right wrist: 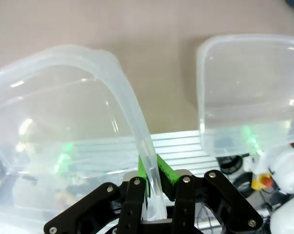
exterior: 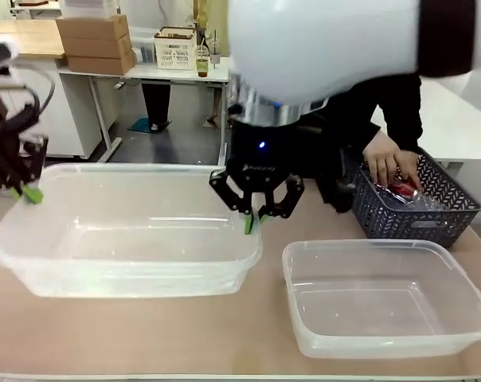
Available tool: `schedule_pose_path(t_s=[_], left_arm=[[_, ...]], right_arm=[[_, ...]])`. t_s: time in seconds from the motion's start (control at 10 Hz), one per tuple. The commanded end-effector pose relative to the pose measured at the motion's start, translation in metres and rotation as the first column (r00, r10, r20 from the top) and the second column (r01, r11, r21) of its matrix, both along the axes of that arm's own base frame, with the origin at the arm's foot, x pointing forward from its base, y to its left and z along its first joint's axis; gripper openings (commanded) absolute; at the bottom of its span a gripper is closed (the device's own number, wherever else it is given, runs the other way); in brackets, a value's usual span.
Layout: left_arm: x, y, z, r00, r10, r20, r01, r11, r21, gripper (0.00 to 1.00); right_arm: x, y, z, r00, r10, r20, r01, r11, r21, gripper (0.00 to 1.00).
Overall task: Sort the waste into each basket.
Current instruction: Pick up the Organizing box on the left side of the table and lift it.
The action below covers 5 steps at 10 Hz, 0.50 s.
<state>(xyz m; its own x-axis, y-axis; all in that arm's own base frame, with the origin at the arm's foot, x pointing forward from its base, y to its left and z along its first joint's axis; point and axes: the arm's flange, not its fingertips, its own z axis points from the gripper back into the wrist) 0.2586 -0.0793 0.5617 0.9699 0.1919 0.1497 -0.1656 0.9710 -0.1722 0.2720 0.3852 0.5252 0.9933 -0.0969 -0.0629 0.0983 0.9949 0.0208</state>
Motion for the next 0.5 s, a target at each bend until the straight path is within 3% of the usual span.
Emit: schedule_pose_path(t_s=[0.0, 0.1, 0.3, 0.4], left_arm=[[-0.002, 0.012, -0.02, 0.999, 0.012, -0.033, -0.012, 1.0, 0.004, 0.0], [-0.002, 0.012, -0.02, 0.999, 0.012, -0.033, -0.012, 1.0, 0.004, 0.0], [-0.002, 0.012, -0.02, 0.999, 0.012, -0.033, -0.012, 1.0, 0.004, 0.0], [-0.001, 0.0, -0.017, 0.999, -0.01, -0.049, 0.011, 1.0, 0.006, 0.09]], right_arm=[[-0.013, -0.024, -0.023, 0.981, 0.111, -0.159, -0.099, 0.992, 0.079, 0.0], [0.0, 0.0, 0.0, 1.0, 0.0, 0.0, 0.0, 1.0, 0.0, 0.0], [0.0, 0.0, 0.0, 1.0, 0.0, 0.0, 0.0, 1.0, 0.0, 0.0], [-0.002, -0.003, -0.001, 0.999, 0.04, -0.028, -0.039, 0.999, 0.038, 0.05]])
